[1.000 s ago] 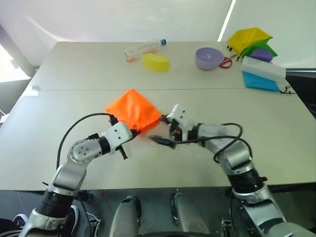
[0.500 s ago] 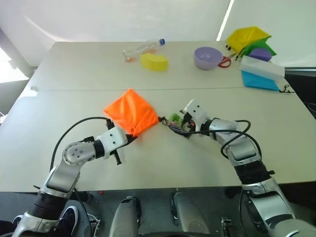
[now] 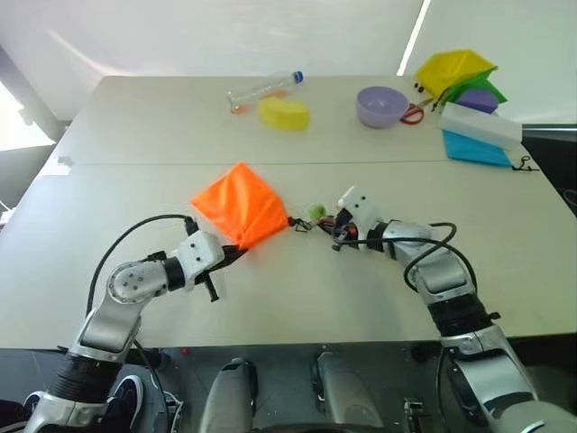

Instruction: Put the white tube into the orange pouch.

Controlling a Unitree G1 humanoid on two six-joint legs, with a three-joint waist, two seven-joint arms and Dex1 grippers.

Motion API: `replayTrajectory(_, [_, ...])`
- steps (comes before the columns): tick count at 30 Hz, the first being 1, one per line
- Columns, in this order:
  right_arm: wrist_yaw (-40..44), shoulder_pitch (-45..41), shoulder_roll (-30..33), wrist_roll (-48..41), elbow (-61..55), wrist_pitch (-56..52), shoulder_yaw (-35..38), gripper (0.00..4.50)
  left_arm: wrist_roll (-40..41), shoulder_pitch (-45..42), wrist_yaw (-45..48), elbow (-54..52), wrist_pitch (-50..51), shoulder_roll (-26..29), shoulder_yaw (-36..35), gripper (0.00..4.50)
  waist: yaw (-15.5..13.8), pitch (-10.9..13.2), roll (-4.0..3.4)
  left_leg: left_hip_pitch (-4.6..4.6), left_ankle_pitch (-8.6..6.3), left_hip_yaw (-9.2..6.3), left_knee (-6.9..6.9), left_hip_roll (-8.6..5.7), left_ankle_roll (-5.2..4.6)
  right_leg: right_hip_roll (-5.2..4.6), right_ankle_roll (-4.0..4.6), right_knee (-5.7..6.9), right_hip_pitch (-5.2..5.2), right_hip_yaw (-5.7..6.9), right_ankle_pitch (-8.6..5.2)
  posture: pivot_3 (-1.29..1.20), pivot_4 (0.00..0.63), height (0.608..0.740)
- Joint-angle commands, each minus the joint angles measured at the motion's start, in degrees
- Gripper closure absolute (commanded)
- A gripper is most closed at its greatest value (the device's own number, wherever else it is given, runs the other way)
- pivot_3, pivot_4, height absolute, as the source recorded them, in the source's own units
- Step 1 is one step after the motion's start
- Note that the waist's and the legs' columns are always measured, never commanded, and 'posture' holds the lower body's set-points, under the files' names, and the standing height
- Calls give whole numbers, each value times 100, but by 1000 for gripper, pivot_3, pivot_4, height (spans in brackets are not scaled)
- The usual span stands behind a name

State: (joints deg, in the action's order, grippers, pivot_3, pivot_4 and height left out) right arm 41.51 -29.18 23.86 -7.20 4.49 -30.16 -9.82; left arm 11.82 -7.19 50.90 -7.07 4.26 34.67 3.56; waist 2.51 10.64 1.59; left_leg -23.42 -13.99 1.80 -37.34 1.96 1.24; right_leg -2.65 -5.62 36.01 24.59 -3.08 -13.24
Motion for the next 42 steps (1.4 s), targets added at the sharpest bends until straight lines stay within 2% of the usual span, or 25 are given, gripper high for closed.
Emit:
replayTrajectory(1, [-30,24,74,-117,-403,-60,207,4500,409,13,214,-89,115,-9,-165,3622,2,0,0,1,0,-1,2,0,0,1,0,0,0,0,0,0,150,740])
replayTrajectory(4, [-130,81,-7,-115,-482,-86,189,4500,216,-62,206,-19,-202,19,-111,2195,-3,0,0,1,0,-3,2,0,0,2,1,1,1,2,0,0,150,740])
replayTrajectory(5, [-160,107,-24,-84,-507,-63,155,4500,420,-99,340,-57,-117,24,-157,1748,-3,0,0,1,0,-3,1,0,0,2,1,2,1,1,0,0,150,740])
replayTrajectory(10, [-283,162,-27,25,-490,83,104,4500,1436,-269,970,-203,550,240,-541,1748,4,0,0,1,0,0,-3,-1,0,1,3,1,1,0,-1,0,150,740])
replayTrajectory(13, [-337,153,-30,19,-442,119,141,4500,1573,-445,1299,-130,679,533,-648,1748,2,0,0,1,0,-3,-2,0,0,4,4,2,1,1,-2,0,150,740])
replayTrajectory(17, [-398,135,-52,3,-396,150,164,4500,1058,-1019,1185,305,215,525,-498,1748,-15,0,0,0,0,-1,-2,-2,0,2,4,0,0,1,-2,0,150,740])
replayTrajectory(21, [-469,99,-93,48,-225,249,143,4500,303,-2103,803,1159,-188,4,15,1748,-87,0,0,-3,0,-3,-15,-7,0,1,3,-2,-7,2,-2,0,150,740])
replayTrajectory(26, [-546,-29,-68,182,110,504,137,4500,-109,-3306,1132,2392,-16,-708,752,1748,-124,0,0,-4,0,5,-24,-10,0,1,-2,-2,-10,-5,0,0,150,740])
replayTrajectory(27, [-547,-53,-71,205,180,557,126,4500,-296,-3518,1165,2738,-244,-825,888,1748,-134,0,1,-6,1,3,-27,-10,-1,5,-2,-2,-9,-4,0,0,150,740])
replayTrajectory(35, [-752,-121,-119,284,325,637,222,4500,-860,-4498,1758,4393,-731,-1206,1365,1748,-36,0,0,-7,0,-8,-13,-9,-1,14,-26,2,-3,-4,7,0,150,740])
replayTrajectory(42, [-936,-112,-86,315,318,588,313,4500,-1195,-5149,2104,5605,-1374,-1371,1401,1748,-19,0,1,-11,0,-9,-12,-11,-1,11,-28,0,-3,-3,6,0,150,740])
